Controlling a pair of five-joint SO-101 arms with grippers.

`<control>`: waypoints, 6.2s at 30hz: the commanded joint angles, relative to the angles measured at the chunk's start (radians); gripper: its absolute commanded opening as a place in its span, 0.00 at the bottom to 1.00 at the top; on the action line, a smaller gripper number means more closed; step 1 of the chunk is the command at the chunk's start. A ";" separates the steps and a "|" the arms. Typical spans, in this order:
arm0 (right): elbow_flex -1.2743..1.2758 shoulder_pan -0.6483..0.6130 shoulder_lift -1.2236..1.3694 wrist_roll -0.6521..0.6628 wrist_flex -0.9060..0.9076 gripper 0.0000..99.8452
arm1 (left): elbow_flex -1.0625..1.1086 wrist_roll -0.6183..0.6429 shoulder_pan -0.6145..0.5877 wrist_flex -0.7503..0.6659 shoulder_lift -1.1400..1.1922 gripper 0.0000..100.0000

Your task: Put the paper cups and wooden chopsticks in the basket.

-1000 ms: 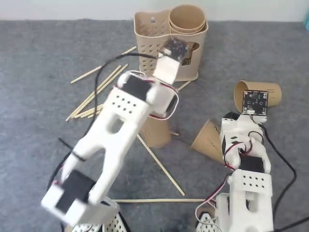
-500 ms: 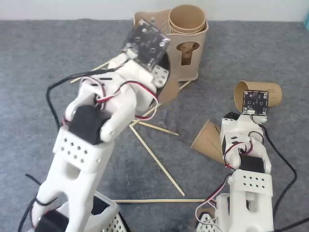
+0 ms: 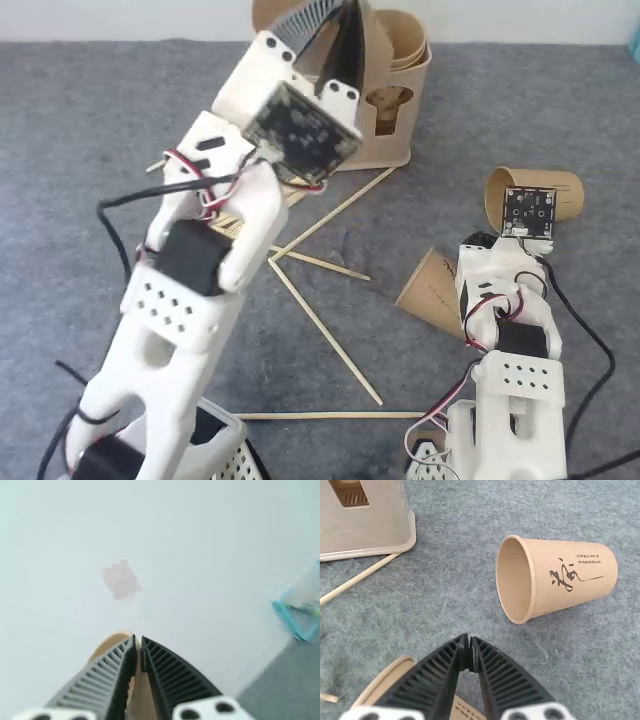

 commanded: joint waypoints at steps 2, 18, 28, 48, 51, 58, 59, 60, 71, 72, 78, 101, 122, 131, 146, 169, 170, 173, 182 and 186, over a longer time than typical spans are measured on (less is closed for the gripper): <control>-0.017 0.004 0.004 0.009 -0.031 0.01 | -0.041 -0.041 -0.012 -0.196 0.103 0.01; 0.000 0.008 0.001 0.011 -0.059 0.01 | -0.661 -0.046 -0.069 -0.196 0.795 0.01; 0.000 0.005 0.004 0.034 -0.064 0.01 | -0.944 -0.046 -0.103 -0.103 1.037 0.01; 0.000 0.004 0.004 0.038 -0.062 0.01 | -0.981 -0.040 -0.072 0.094 1.031 0.08; 0.000 0.004 0.004 0.038 -0.062 0.01 | -1.046 -0.040 -0.074 0.173 1.031 0.09; 0.000 0.004 0.004 0.038 -0.062 0.01 | -1.213 -0.038 -0.075 0.315 1.033 0.09; 0.000 0.004 0.004 0.038 -0.062 0.01 | -1.260 -0.038 -0.081 0.364 1.033 0.09; 0.000 0.004 0.004 0.038 -0.062 0.01 | -1.314 -0.038 -0.084 0.422 1.033 0.09; 0.000 0.004 -0.004 0.034 -0.053 0.01 | -1.837 0.144 -0.130 1.346 1.008 0.09; 0.000 0.004 -0.005 0.032 -0.048 0.01 | -1.824 0.199 -0.157 1.341 0.993 0.09; -0.029 0.001 -0.048 0.031 0.058 0.01 | -1.664 0.342 -0.385 1.343 0.925 0.09; -0.508 -0.278 -0.010 0.061 0.599 0.01 | 0.478 0.365 -0.512 0.839 -0.175 0.09; -1.060 -0.298 0.849 -0.095 0.789 0.11 | 0.814 0.295 -0.522 0.379 0.140 0.09; -1.073 -0.251 0.866 -0.051 0.848 0.16 | 0.762 0.293 -0.522 0.405 0.212 0.09; -1.028 -0.128 0.865 0.071 0.877 0.16 | 0.762 0.293 -0.522 0.405 0.213 0.09; -1.036 -0.214 0.986 0.074 0.908 0.16 | 0.762 0.278 -0.522 0.405 0.213 0.09; -1.036 -0.211 1.001 0.075 0.908 0.15 | 0.762 0.267 -0.522 0.405 0.213 0.09; -1.036 -0.196 1.024 0.077 0.915 0.09 | 0.762 0.262 -0.522 0.405 0.213 0.09; -1.168 -0.077 0.964 0.137 1.046 0.01 | 0.762 0.259 -0.522 0.405 0.213 0.09; -1.283 -0.045 0.891 0.137 1.150 0.01 | 0.762 0.259 -0.522 0.405 0.213 0.09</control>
